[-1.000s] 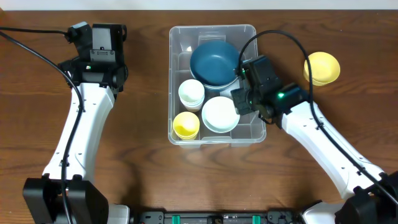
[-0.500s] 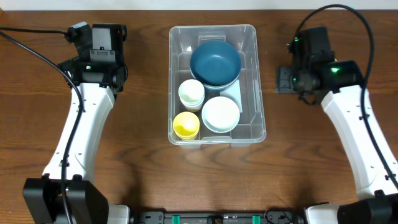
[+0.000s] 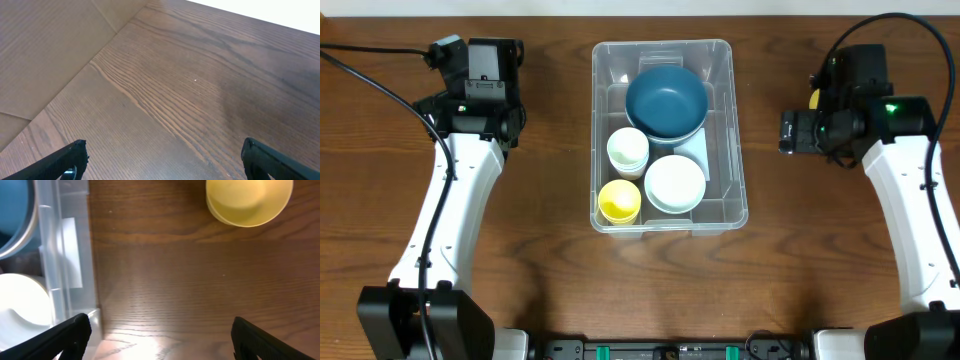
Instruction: Pack container
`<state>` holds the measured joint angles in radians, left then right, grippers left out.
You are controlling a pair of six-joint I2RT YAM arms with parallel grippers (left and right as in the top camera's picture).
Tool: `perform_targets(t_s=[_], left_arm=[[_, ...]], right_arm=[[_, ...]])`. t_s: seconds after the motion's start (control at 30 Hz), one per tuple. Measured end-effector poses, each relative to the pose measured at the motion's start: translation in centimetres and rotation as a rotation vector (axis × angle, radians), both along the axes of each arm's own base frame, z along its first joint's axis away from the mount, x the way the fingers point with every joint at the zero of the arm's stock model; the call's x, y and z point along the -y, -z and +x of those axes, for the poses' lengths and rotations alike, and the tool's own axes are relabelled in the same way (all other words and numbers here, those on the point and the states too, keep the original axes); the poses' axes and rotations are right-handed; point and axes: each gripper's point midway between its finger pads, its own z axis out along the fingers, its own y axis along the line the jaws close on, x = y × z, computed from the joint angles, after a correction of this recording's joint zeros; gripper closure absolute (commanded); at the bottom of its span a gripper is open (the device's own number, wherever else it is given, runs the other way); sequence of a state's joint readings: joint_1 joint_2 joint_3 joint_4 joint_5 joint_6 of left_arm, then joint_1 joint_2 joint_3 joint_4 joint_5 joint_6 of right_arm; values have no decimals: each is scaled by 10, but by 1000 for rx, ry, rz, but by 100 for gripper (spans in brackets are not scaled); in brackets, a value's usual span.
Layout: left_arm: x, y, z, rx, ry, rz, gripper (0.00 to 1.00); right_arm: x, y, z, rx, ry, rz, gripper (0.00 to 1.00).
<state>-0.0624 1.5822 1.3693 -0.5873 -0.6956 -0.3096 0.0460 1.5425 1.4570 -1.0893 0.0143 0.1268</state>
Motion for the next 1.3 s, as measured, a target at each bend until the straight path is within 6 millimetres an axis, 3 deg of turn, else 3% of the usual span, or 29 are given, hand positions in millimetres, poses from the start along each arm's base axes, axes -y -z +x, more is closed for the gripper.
perform_targets(t_s=[0.23, 1.23, 1.3], left_arm=[[0, 0, 0, 0, 0, 0, 2], [0, 0, 0, 0, 0, 0, 2], [0, 0, 0, 0, 0, 0, 2]], right_arm=[[1, 0, 0, 0, -67, -26, 1], [-1, 2, -4, -17, -100, -26, 1], [-1, 2, -4, -18, -100, -27, 8]])
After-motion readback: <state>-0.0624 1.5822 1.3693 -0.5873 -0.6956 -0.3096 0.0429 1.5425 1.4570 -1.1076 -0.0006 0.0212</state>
